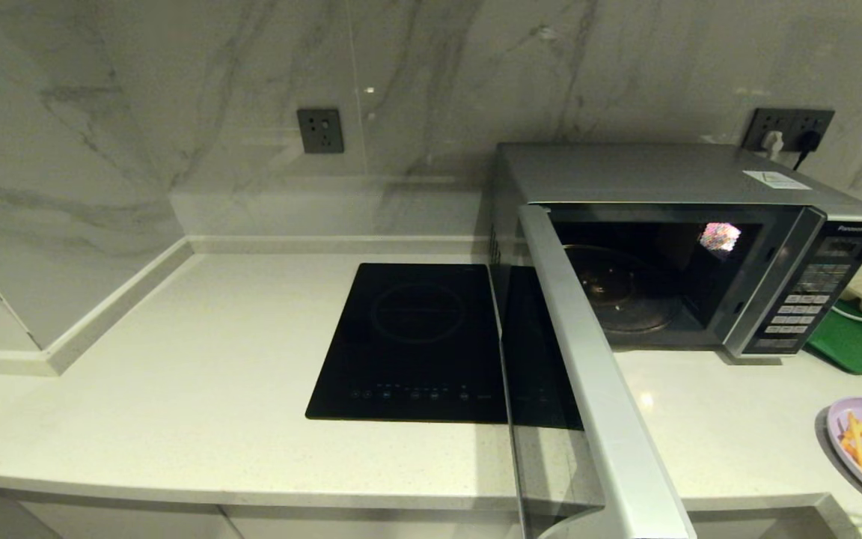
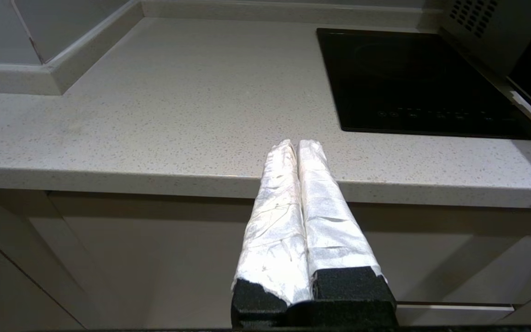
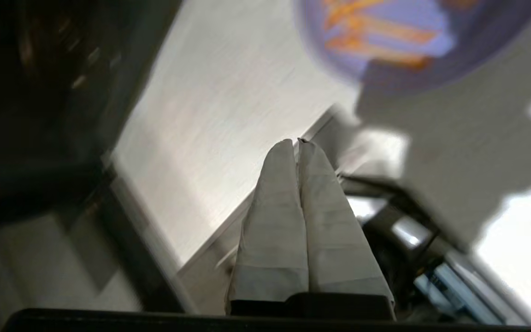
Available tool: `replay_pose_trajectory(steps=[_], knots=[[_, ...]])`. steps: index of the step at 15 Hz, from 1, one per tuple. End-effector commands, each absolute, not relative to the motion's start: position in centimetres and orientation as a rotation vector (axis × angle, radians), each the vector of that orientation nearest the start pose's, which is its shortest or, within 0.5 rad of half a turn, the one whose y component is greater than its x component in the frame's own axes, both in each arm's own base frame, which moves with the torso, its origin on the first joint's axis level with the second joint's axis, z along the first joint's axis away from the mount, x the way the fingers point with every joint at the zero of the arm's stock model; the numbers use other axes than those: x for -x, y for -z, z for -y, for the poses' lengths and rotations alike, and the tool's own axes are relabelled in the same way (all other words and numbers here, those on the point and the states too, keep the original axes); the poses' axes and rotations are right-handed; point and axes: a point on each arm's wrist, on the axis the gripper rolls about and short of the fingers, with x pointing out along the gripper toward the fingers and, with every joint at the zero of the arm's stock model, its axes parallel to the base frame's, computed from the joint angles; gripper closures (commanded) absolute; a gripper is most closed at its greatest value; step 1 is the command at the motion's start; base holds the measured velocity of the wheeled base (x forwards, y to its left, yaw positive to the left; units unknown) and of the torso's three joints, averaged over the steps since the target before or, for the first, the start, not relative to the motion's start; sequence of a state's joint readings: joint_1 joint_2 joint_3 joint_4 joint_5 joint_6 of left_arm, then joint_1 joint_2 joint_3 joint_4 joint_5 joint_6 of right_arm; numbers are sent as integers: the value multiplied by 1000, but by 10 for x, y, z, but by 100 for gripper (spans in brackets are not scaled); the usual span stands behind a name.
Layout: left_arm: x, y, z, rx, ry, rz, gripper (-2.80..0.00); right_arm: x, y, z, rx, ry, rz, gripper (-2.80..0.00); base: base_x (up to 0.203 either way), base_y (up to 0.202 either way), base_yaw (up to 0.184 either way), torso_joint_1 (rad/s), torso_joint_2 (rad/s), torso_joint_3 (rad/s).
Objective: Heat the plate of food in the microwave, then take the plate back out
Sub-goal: Close the microwave oven
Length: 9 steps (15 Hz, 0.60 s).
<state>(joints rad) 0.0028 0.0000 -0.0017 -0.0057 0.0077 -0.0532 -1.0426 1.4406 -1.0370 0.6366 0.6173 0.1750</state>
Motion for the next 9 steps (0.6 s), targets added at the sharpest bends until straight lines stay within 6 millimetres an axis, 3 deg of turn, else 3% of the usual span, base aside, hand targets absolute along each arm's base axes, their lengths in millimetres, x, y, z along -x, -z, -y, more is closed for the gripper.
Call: replay_pose_trajectory(steps=[1, 5, 9], knots=[[23, -77, 0, 54, -11, 8, 0, -100, -260, 112, -876, 354, -665, 0, 0, 0, 0, 0, 0, 0], [23, -77, 0, 54, -11, 8, 0, -101, -303, 64, -864, 203, -736, 0, 0, 0, 0, 0, 0, 0], [23, -77, 0, 54, -11, 8, 0, -113, -322, 23, -811, 125, -841, 0, 0, 0, 0, 0, 0, 0]])
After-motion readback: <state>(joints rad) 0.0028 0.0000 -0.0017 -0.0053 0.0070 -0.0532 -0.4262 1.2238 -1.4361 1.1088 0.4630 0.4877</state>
